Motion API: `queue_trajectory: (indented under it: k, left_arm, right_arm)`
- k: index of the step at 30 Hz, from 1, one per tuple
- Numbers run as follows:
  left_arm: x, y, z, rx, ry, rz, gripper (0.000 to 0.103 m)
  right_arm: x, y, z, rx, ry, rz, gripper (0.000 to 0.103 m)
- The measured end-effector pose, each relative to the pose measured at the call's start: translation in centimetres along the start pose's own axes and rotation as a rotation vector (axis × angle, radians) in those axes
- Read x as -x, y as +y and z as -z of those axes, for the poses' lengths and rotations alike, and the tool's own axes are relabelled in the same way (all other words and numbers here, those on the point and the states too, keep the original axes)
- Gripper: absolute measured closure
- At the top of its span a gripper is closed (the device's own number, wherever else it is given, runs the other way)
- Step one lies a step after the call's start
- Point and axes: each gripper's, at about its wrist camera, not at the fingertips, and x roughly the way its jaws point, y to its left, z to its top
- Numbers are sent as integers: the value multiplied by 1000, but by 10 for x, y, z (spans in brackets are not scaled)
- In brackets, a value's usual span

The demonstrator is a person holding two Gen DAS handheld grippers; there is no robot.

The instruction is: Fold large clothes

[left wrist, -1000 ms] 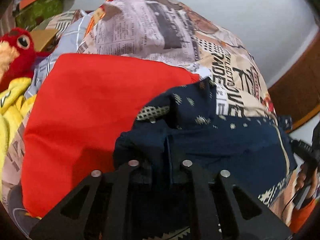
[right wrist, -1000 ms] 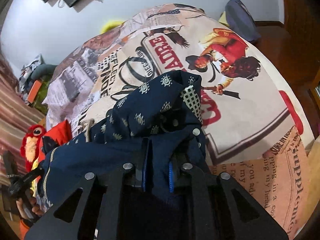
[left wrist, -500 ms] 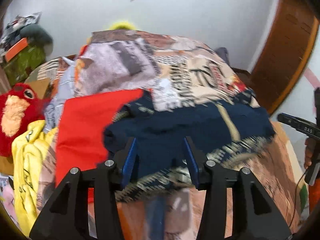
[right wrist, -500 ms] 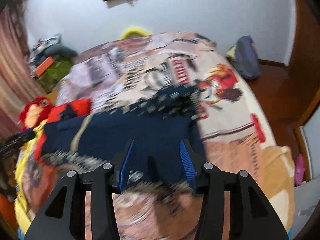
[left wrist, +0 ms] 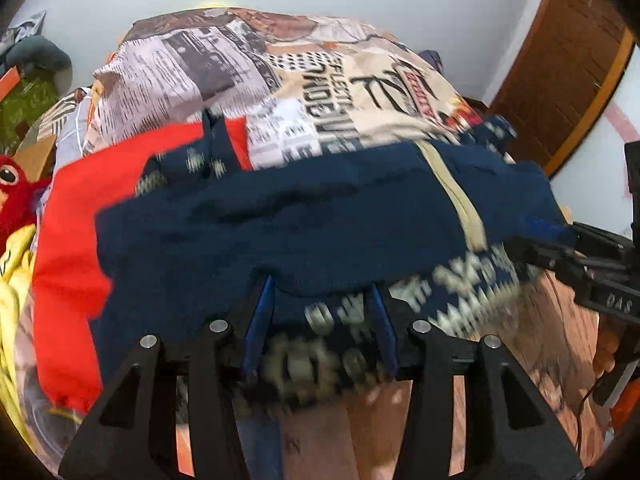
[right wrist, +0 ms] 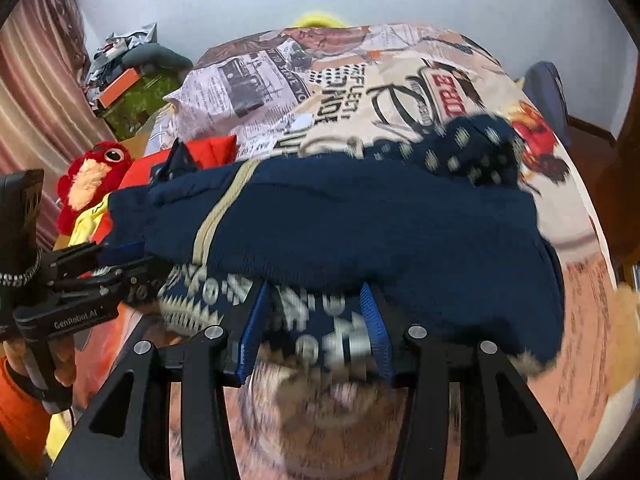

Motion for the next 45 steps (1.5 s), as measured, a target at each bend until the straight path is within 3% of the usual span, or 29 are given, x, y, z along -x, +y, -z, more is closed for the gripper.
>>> queue_trajectory:
  k: [4,6,8,11,14,17,21,24,25,27,29,31,35,37,39,41,45]
  left_arm:
    - [-22,13,-44,1,22,-30,56]
    - [-30,22,-77,29,29,-62,56]
    - [-21,30,-101,56,-7,-86,56]
    - [9,37,-127,94,-131,-223,56]
    - [32,44,-131,117,-188,-184,49]
    - [39,40,-114,113,-174,-114,46]
    - [23,19,-71,40,-78,-59,40]
    - [-4,6,-29,-22,27,-71,37]
    - [-13,6,-15,-27,60,-82,36]
    - [-14,15,9,18,36,-90,31]
    - [-3,26,22,74,-5,-95,21]
    - [8,38,32,114,-28,-94,20]
    - [27,56,53,138,-33,-187,21]
    - [37,64,63,142,-28,-290,20]
    - [47,77,70,156,-28,-353,20]
    - [59,101,79,258,-28,-349,20]
    - [87,139,98,479,-75,-258,20]
  right_arm:
    - [-26,-9,-47,42,55,-3,53]
    - [-32,-17,-69,30,64,61,55]
    - [-28,-26,-94,-8,23,152,56]
    - [0,-35,-106,-92,-107,228,53]
    - [17,-34,-101,-120,-143,172,52]
    - [20,-21,-83,-65,-119,139,49]
    - [0,0,-56,49,-49,124,37]
    - [-26,3,-29,130,62,159,36]
    - [-28,1,-20,140,55,169,32]
    - [-17,-10,-6,113,-13,166,22]
    - [-8,-24,3,80,-2,162,22]
    - [1,-36,11,48,10,187,21]
    - [21,-66,30,-60,37,186,19]
    - [31,-70,35,-81,44,165,19]
    - [41,-69,44,-79,66,246,19]
    - [49,-66,50,-49,73,312,19]
    - [74,-58,59,-5,44,323,19]
